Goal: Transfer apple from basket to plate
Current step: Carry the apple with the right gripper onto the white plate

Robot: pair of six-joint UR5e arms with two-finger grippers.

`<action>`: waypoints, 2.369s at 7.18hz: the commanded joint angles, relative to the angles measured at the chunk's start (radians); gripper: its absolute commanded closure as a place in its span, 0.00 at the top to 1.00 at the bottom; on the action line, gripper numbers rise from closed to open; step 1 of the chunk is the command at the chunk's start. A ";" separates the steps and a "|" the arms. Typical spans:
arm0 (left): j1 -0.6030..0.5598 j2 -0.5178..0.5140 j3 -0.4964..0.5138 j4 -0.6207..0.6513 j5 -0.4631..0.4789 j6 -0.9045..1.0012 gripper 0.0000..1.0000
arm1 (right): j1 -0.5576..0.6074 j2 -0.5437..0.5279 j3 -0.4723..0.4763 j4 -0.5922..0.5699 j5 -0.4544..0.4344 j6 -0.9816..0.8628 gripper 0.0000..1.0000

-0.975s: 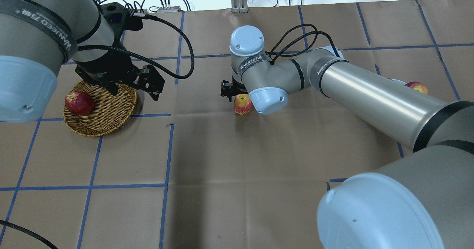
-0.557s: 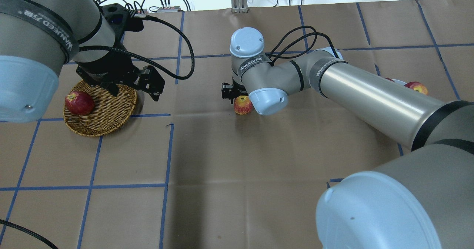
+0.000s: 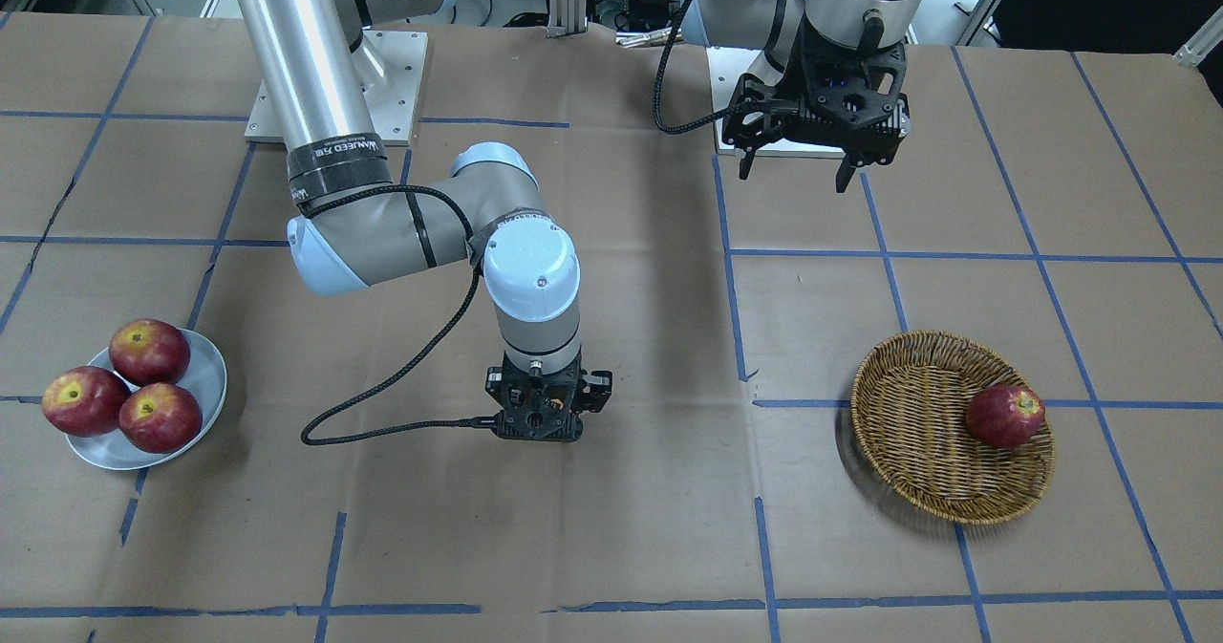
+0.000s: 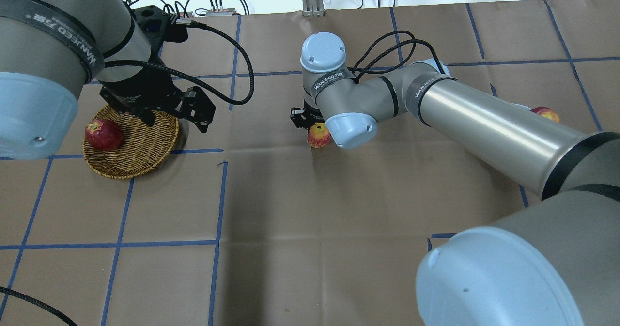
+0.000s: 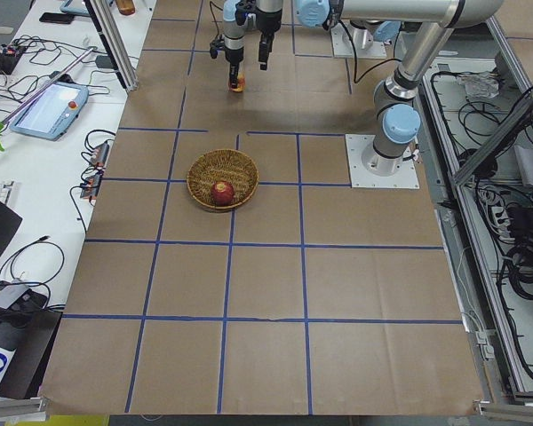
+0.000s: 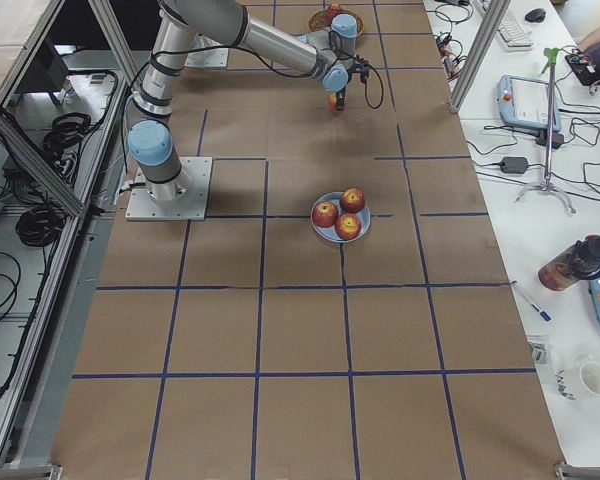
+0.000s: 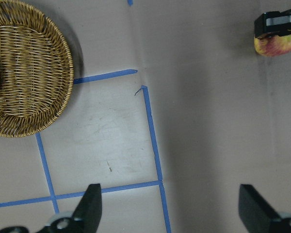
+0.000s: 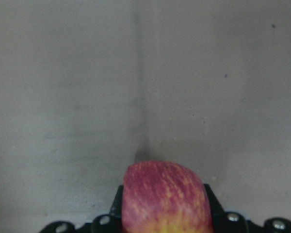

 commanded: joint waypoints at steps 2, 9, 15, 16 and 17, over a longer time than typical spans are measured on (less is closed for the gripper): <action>0.002 0.000 0.001 0.000 0.005 0.002 0.99 | -0.076 -0.180 0.004 0.143 -0.001 -0.018 0.46; 0.000 -0.023 0.008 -0.002 -0.003 -0.015 0.99 | -0.767 -0.351 0.031 0.401 -0.007 -0.959 0.45; -0.009 -0.056 0.009 0.002 -0.025 -0.015 0.99 | -0.830 -0.279 0.171 0.217 0.004 -1.035 0.45; -0.011 -0.056 0.008 0.009 -0.023 -0.015 0.99 | -0.814 -0.263 0.171 0.196 0.004 -1.035 0.45; -0.009 -0.054 0.006 0.011 -0.025 -0.014 0.99 | -0.811 -0.245 0.170 0.170 0.004 -1.037 0.45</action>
